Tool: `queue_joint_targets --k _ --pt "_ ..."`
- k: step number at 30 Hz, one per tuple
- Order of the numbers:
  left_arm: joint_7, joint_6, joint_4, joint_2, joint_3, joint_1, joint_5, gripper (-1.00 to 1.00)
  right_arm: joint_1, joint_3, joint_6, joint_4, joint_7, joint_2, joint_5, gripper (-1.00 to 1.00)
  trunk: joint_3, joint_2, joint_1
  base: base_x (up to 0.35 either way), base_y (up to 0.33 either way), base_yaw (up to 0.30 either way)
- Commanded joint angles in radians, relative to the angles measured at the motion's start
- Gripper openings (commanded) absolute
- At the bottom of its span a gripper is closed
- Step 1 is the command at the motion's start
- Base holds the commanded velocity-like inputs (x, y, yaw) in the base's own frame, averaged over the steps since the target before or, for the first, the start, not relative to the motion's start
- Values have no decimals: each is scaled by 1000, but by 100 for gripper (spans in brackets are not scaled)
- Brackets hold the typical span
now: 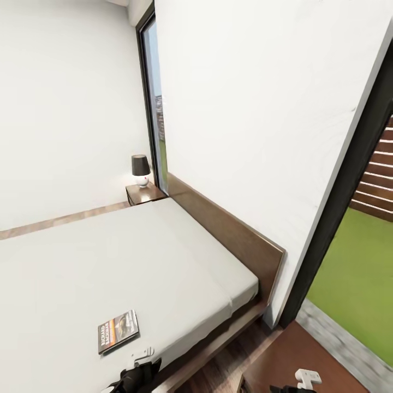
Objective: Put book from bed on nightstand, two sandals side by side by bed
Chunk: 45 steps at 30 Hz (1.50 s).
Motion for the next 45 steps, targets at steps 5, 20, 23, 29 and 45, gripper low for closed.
queue_joint_targets --k 5,20,23,29,45 --pt "-6 -1 1 0 5 -1 6 100 -1 -3 2 1 4 0 -4 100 14 33 -19 0 0 0" --pt "-6 -1 1 0 5 -1 6 100 -1 -7 2 1 3 -1 -6 100 20 47 -26 0 0 0" --pt "-6 -1 1 0 5 -1 6 100 -1 -9 2 1 3 -2 -7 100 20 47 -26 0 0 0" --pt "-6 -1 1 0 5 -1 6 100 -1 -9 2 1 3 -6 -7 100 20 47 -26 0 0 0" --pt "-2 4 19 3 -94 -1 -2 100 -1 -7 3 -2 4 -2 -6 100 20 47 -26 0 0 0"
